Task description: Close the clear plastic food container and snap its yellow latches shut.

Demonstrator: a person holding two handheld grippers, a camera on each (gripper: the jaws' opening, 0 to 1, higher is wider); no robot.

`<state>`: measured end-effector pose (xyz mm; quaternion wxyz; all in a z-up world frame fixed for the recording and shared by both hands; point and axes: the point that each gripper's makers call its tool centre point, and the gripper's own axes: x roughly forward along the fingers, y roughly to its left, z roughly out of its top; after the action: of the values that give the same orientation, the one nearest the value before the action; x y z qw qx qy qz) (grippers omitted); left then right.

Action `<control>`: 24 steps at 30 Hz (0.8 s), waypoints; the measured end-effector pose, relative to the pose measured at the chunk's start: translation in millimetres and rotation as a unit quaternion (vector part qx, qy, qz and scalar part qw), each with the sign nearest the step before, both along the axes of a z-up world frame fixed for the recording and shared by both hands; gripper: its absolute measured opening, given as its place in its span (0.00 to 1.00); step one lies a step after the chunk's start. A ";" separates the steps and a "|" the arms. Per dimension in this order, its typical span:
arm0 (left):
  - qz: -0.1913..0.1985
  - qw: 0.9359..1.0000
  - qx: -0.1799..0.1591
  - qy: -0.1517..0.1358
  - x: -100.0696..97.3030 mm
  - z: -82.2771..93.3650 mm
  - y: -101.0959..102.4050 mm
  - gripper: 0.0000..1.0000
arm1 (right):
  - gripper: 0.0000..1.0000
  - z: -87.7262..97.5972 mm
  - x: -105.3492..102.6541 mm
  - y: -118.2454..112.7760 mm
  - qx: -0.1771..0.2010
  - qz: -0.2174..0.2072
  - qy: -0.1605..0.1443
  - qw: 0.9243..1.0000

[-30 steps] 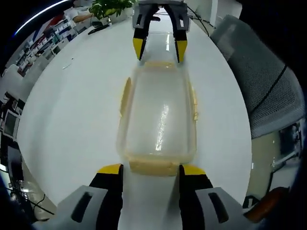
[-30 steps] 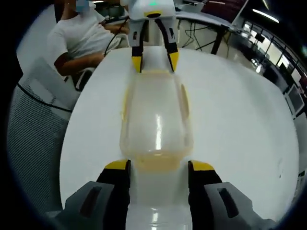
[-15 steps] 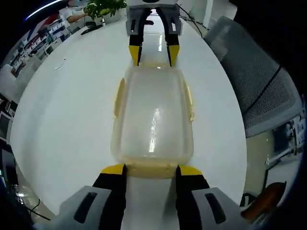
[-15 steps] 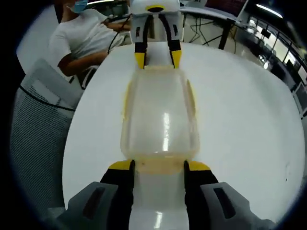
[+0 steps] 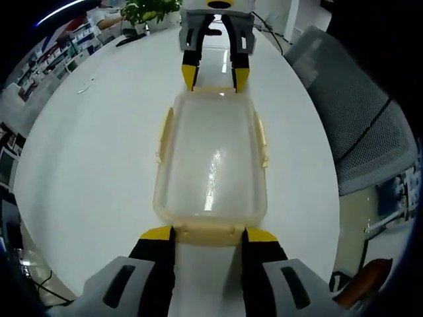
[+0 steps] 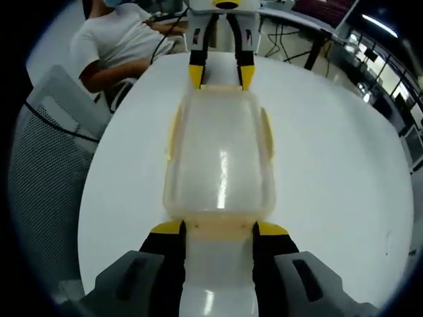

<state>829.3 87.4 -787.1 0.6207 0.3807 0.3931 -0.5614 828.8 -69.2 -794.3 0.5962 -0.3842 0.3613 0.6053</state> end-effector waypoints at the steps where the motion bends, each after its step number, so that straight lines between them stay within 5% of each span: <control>1: 0.000 1.000 0.002 -0.001 -0.3 0.1 -0.3 0.32 | 0.36 0.1 0.0 0.0 0.000 0.000 -0.002 1.000; 12: -0.008 1.000 0.023 -0.005 -3.3 2.4 2.0 0.32 | 0.34 10.9 -4.9 0.7 0.004 -0.001 0.004 1.000; 24: -0.013 0.999 0.027 -0.012 -7.2 23.7 3.2 0.32 | 0.34 32.5 -9.3 2.3 0.014 -0.003 0.008 1.000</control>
<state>822.1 90.5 -763.4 0.6075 0.4090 0.3959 -0.5540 819.5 -67.0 -761.9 0.6000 -0.3701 0.3589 0.6118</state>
